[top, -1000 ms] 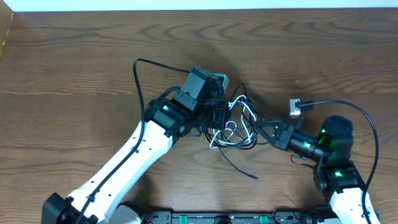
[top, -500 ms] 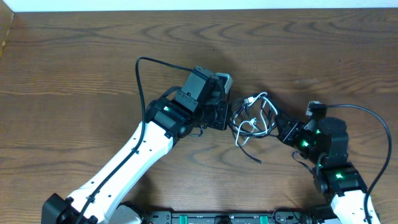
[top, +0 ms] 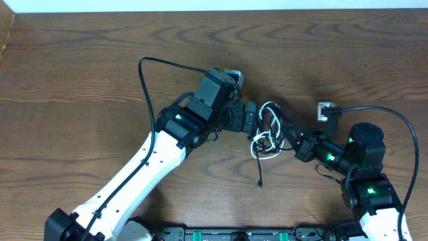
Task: Untangle cables
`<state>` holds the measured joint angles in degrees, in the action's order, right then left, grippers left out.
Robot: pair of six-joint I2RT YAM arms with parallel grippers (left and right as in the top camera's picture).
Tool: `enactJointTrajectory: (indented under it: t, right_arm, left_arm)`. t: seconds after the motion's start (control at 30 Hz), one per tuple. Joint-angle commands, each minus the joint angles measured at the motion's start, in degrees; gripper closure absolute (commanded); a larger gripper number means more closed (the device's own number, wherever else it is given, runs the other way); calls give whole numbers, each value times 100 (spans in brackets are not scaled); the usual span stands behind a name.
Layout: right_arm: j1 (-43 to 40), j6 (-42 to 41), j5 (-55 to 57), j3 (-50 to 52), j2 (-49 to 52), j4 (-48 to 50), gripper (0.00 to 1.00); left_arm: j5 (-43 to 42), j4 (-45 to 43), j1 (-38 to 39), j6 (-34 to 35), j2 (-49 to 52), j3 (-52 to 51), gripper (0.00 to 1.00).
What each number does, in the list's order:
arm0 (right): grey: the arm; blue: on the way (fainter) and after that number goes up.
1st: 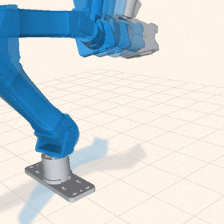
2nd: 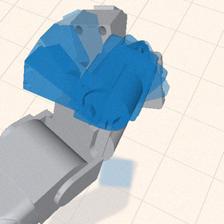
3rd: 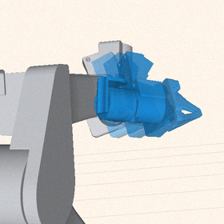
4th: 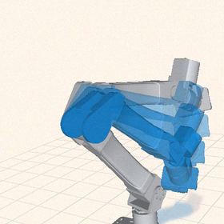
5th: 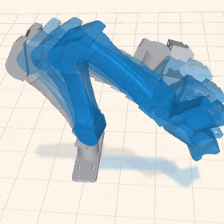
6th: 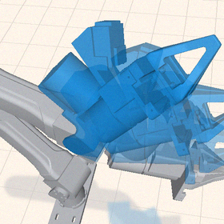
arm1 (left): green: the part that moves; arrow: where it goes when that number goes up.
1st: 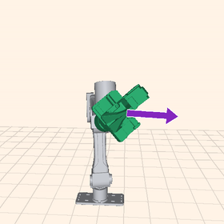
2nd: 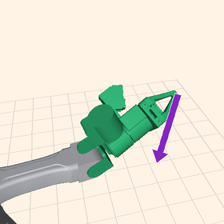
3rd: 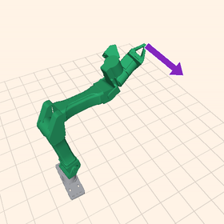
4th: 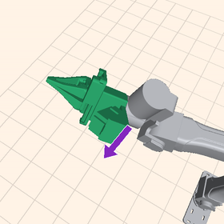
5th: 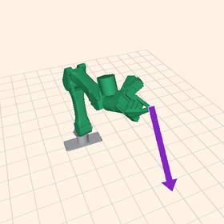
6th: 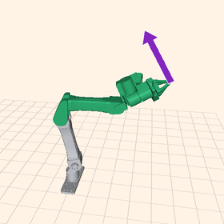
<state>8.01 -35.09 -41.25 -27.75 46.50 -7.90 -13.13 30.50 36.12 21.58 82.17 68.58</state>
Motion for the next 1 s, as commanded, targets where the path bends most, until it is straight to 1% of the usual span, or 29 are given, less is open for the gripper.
enactJointTrajectory:
  t: [0.0,0.1,0.17,0.23,0.3,0.4,0.53,0.6,0.63,0.7,0.8,0.87,0.97]
  right_arm:
    - [-31,175,-1054,-144,-44,39,99]
    - [-31,173,-1445,-144,-44,98,99]
    - [-31,144,-1561,-144,-44,177,99]
    - [-48,-17,-1685,-144,-44,236,99]
    - [-70,-205,-1700,-144,-44,232,99]
    - [-98,-328,-1606,-144,-42,232,99]
    - [-129,-411,-1394,-144,-37,234,99]
    - [-127,-411,-1364,-144,-37,229,99]
    - [-127,-415,-1325,-144,-24,227,99]
    - [-127,-431,-1185,-144,46,225,99]
    - [-127,-435,-1095,-144,190,214,99]
    - [-127,-542,-1200,-144,302,243,99]
    - [-127,-752,-1893,-144,361,608,99]
  left_arm:
    - [96,-179,-20,-243,-59,-11,4]
    - [4,-162,-15,-479,-22,-11,4]
    - [2,-20,-13,-866,28,-11,5]
    - [15,179,-15,-1414,131,-11,12]
    - [13,308,-13,-1679,216,-11,19]
    - [11,439,-13,-1690,332,-11,23]
    - [-17,457,-13,-1687,310,-11,23]
    - [-308,450,-13,-1687,299,-11,23]
    - [-717,452,-15,-1690,291,-11,23]
    - [-1274,509,-15,-1687,289,-11,23]
    - [-1327,675,-15,-1687,251,-11,22]
    - [-1408,686,-13,-1687,221,-11,22]
    - [-1600,549,24,-1755,308,-11,22]
